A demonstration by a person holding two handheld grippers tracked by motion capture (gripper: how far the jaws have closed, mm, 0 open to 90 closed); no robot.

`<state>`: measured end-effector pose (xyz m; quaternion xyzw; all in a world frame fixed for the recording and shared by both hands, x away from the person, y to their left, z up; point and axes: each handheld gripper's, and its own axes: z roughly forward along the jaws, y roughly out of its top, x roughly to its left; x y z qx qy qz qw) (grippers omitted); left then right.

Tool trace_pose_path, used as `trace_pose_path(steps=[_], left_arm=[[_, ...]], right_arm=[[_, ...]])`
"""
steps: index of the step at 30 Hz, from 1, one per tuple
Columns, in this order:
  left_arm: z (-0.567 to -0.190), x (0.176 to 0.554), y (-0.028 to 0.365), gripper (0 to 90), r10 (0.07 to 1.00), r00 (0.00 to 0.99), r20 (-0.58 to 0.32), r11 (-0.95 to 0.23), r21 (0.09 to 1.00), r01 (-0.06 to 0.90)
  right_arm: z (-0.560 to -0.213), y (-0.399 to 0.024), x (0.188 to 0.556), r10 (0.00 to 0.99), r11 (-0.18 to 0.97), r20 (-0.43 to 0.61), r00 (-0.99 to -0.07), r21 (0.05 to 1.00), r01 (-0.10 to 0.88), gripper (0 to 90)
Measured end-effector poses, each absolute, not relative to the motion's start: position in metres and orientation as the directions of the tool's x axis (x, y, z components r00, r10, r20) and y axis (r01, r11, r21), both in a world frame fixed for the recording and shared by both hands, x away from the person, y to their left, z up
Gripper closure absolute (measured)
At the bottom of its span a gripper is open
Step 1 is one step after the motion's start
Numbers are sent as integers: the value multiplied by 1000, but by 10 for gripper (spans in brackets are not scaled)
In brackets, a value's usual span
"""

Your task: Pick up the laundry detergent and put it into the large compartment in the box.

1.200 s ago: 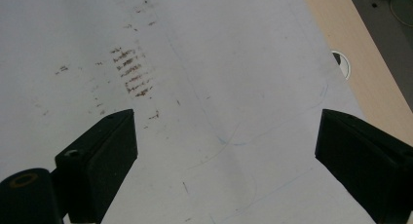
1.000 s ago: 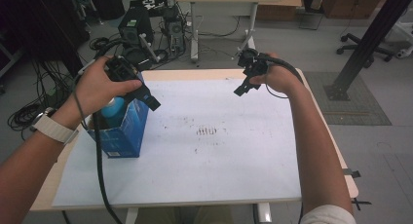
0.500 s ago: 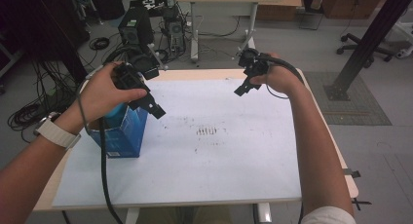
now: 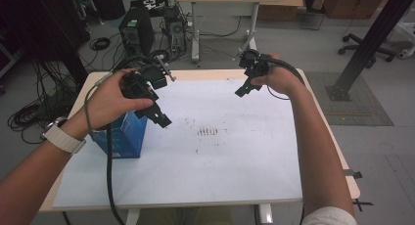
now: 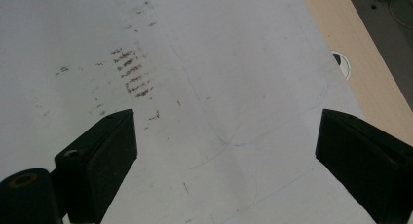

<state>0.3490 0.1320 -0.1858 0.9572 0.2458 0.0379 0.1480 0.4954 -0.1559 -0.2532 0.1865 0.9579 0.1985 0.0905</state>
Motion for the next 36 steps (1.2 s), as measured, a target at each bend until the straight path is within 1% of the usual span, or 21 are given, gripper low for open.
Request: trace_pose_path(steps=[10,36], left_arm=[[-188,347,129,98,460,888,6,-846,307,436],[-190,347,128,98,463,886,10,-846,303,439]], right_arm=[[-255,-156,495,393,851,-97,-914,414,322,81],[-255,-158,494,396,849,-98,-913,418,323,81]])
